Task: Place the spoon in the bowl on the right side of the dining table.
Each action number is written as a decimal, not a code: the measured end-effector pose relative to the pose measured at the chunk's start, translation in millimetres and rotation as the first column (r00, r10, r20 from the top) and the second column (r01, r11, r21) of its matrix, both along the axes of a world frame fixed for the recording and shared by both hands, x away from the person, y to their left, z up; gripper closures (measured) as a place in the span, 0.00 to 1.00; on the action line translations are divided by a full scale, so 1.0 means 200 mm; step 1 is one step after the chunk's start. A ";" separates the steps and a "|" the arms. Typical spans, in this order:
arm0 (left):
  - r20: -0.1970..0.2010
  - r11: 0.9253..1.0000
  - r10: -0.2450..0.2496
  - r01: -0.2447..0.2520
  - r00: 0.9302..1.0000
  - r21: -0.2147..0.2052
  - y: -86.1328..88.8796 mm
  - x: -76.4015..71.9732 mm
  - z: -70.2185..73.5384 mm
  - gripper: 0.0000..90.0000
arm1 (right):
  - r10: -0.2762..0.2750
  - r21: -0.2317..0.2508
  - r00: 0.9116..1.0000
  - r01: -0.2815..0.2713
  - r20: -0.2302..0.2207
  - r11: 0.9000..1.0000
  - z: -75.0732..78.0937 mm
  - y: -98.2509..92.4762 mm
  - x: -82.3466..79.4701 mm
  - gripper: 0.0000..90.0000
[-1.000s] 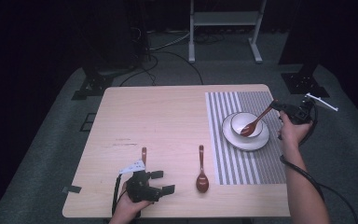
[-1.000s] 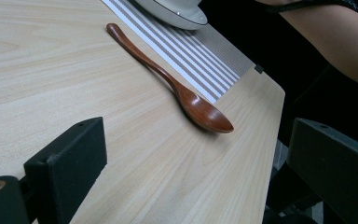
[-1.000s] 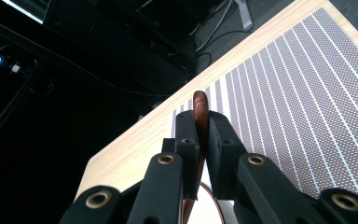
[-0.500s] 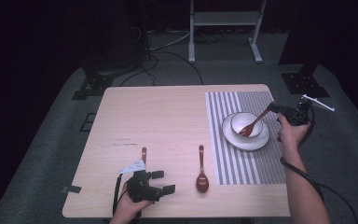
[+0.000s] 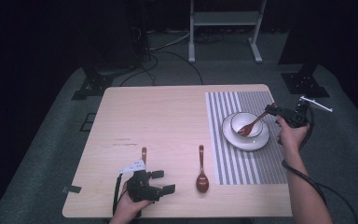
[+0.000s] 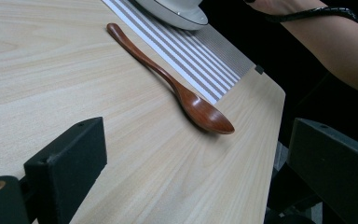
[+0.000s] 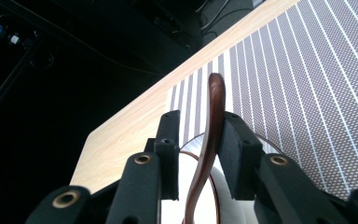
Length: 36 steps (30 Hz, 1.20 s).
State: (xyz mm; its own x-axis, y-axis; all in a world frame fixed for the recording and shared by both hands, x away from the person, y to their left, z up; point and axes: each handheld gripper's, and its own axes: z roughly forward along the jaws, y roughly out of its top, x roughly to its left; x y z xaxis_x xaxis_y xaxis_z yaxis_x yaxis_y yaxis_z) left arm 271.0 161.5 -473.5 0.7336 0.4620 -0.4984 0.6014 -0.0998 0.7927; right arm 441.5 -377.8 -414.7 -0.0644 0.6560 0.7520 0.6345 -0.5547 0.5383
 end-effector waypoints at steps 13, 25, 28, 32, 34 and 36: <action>0.006 1.000 -0.002 0.002 1.000 0.002 0.00 -0.01 0.00 0.04 | 0.041 -0.004 0.999 -0.041 -0.006 0.999 -0.03 0.03 -0.03 0.68; 0.008 1.000 -0.005 0.005 1.000 0.004 0.00 -0.01 0.00 0.04 | 0.059 -0.010 0.998 -0.059 -0.014 0.998 -0.05 0.02 -0.08 0.66; 0.008 1.000 -0.006 0.006 1.000 0.002 0.00 -0.01 0.00 0.04 | 0.062 -0.002 0.998 -0.062 -0.021 0.998 -0.07 0.01 -0.10 0.65; 0.007 1.000 -0.003 0.003 1.000 0.001 0.00 -0.01 0.00 0.04 | 0.071 0.007 0.997 -0.071 -0.019 0.997 -0.08 0.00 -0.12 0.65; 0.007 1.000 -0.005 0.005 1.000 0.001 0.00 -0.01 0.00 0.04 | 0.076 0.009 0.997 -0.075 -0.019 0.997 -0.09 0.01 -0.13 0.65; 0.008 1.000 -0.006 0.006 1.000 -0.001 0.00 -0.01 0.00 0.04 | 0.082 0.012 0.996 -0.081 -0.021 0.997 -0.09 0.01 -0.14 0.65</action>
